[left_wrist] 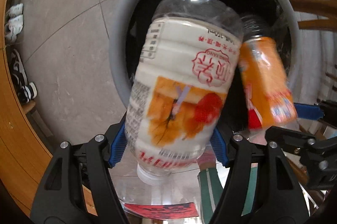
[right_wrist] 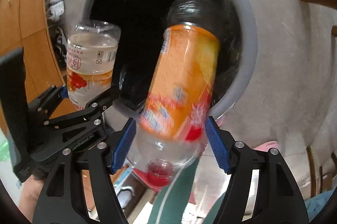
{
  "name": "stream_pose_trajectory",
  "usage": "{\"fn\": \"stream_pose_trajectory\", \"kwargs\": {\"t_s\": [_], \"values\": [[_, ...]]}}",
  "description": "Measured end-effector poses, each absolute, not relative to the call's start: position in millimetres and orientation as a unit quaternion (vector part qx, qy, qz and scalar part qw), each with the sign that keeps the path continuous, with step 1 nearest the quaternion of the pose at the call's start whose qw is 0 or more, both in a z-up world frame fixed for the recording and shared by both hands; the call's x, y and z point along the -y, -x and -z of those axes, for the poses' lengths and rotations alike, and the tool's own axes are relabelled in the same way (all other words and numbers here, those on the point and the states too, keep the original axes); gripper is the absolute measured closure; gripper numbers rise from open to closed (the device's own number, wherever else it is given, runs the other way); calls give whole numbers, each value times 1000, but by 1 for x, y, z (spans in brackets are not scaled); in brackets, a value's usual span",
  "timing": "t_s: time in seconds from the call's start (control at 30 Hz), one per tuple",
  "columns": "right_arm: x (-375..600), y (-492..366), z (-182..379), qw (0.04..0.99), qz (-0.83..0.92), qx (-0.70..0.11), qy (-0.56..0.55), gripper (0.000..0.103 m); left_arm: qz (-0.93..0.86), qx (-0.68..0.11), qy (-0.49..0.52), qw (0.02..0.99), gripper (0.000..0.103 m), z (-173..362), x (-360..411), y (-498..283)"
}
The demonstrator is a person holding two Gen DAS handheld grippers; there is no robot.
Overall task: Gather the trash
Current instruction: 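Open both tools to drop the bottles into the bin, then return both tools to the table toward the remaining bottles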
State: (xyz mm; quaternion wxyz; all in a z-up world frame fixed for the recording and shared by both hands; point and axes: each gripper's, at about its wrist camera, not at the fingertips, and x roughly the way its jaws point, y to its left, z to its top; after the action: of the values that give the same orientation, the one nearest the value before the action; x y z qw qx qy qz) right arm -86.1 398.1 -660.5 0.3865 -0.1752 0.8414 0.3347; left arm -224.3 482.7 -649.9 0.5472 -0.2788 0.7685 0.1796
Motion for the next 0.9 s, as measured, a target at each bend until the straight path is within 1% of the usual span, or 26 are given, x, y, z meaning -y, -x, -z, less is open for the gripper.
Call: {"fn": "stream_pose_trajectory", "kwargs": {"t_s": [0.03,0.07,0.1,0.2,0.37,0.5,0.57,0.7,0.73,0.9], "values": [[-398,82,662,388,-334,-841,174,29,-182,-767,285,545,27,649,-484,226],[-396,78,662,392,-332,-840,173,27,-186,-766,287,545,25,649,-489,228],[-395,76,662,394,-331,-841,169,27,-191,-761,286,550,25,644,-492,230],[-396,69,660,402,-326,-843,146,27,-198,-758,282,553,20,637,-499,237],[-374,50,631,413,-326,-842,118,27,-199,-756,282,556,20,617,-498,238],[-365,45,592,422,-336,-836,102,27,-209,-736,301,570,20,578,-505,245],[-363,44,560,432,-349,-826,95,27,-216,-719,319,578,20,554,-508,252],[-366,48,466,460,-402,-787,86,27,-241,-667,349,612,20,464,-513,266],[-366,49,446,466,-413,-779,83,27,-247,-660,343,621,20,441,-513,267],[-339,47,295,522,-471,-709,62,27,-266,-644,277,662,20,319,-512,263]]}}
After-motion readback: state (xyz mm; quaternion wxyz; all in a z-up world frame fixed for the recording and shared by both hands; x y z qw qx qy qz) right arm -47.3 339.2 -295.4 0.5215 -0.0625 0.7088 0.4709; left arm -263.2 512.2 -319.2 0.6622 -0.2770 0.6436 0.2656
